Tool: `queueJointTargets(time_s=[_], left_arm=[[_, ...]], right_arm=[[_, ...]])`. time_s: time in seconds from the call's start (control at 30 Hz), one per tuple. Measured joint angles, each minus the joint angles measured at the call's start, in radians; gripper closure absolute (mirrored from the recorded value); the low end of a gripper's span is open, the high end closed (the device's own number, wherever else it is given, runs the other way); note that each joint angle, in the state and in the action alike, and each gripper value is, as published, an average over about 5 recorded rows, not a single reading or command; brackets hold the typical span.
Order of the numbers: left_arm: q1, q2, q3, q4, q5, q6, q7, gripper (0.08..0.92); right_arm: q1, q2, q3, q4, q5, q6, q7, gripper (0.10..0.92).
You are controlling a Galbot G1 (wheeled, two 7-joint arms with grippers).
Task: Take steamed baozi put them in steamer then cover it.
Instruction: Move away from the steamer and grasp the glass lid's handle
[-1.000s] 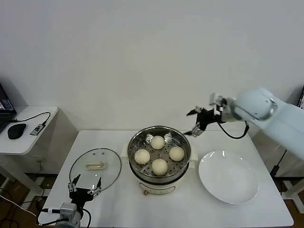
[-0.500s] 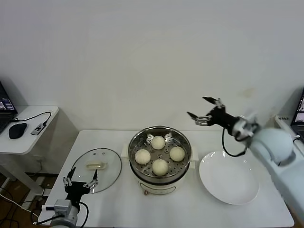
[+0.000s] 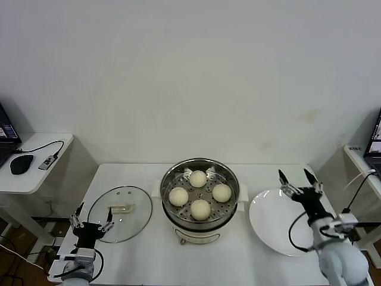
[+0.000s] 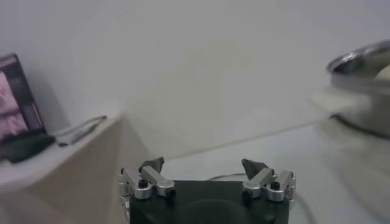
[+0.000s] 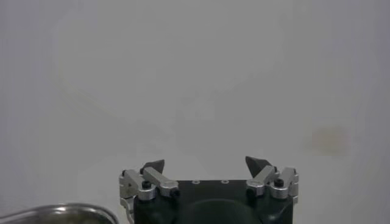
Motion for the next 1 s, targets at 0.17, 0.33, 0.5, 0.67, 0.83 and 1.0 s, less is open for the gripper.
queueJointTargets(time_s=[0.17,0.33,0.5,0.67,0.83,1.0], left_arm=[[-0.022,0.043,0.032,0.075,0.308,-0.054,-0.075,0.177],[-0.049,0.109,0.083,0.170,0.537,-0.084,-0.156,0.177],[-0.078,0.169,0.119,0.248,0.668,-0.085,-0.189,0.177],[-0.100,0.198,0.143,0.305,0.757,-0.086,-0.185,0.177],[-0.131,0.205,0.169,0.354,0.816,-0.060,-0.193,0.177],[-0.168,0.197,0.192,0.401,0.858,-0.021,-0.219,0.177]], right_arm=[[-0.045,0.027,0.033,-0.002,-0.002,0.025,0.019,0.203],[-0.068,0.044,0.049,-0.010,-0.007,0.042,0.029,0.203],[-0.090,0.063,0.060,-0.017,-0.012,0.056,0.034,0.203],[-0.104,0.078,0.071,-0.018,-0.018,0.066,0.038,0.203],[-0.108,0.091,0.075,-0.017,-0.023,0.069,0.043,0.203],[-0.114,0.101,0.079,-0.015,-0.025,0.073,0.047,0.203]])
